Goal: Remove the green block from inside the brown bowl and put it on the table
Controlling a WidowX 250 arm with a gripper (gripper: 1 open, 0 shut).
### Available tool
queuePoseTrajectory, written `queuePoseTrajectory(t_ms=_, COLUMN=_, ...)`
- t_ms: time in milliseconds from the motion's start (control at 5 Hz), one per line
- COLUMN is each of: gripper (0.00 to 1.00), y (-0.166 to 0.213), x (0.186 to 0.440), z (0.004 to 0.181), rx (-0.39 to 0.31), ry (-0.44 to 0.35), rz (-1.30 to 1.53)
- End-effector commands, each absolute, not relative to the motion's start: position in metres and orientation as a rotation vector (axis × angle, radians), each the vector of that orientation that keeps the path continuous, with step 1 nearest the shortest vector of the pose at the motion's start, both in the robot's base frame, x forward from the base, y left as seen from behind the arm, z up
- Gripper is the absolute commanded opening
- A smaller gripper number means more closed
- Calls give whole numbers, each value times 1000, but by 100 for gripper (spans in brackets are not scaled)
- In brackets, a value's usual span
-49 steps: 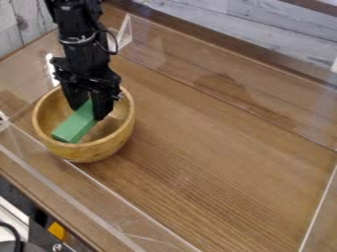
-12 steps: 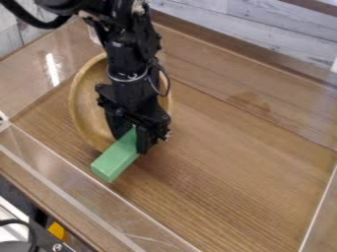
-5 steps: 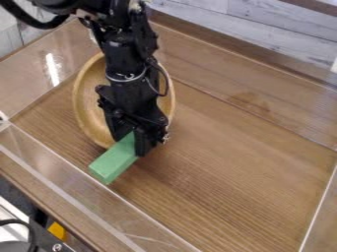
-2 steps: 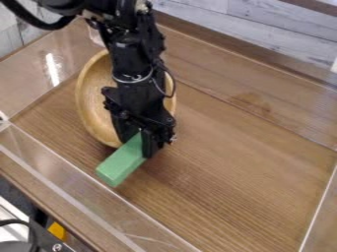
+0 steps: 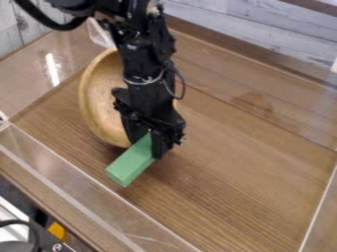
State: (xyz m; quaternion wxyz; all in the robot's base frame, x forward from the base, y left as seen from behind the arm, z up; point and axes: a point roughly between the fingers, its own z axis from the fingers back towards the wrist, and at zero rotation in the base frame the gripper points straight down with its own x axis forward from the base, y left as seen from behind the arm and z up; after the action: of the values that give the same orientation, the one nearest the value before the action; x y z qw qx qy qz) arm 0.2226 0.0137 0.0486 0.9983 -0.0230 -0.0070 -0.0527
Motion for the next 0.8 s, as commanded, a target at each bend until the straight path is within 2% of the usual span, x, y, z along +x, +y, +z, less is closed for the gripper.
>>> queuePoseTrajectory(t_ms=0, gripper=0, y=13, x=236, z=53, rx=-33, ry=-54, rz=-114)
queuePoseTrajectory(t_ms=600, gripper=0, y=8, x=243, z=54, rx=-34, ry=-67, rz=-134)
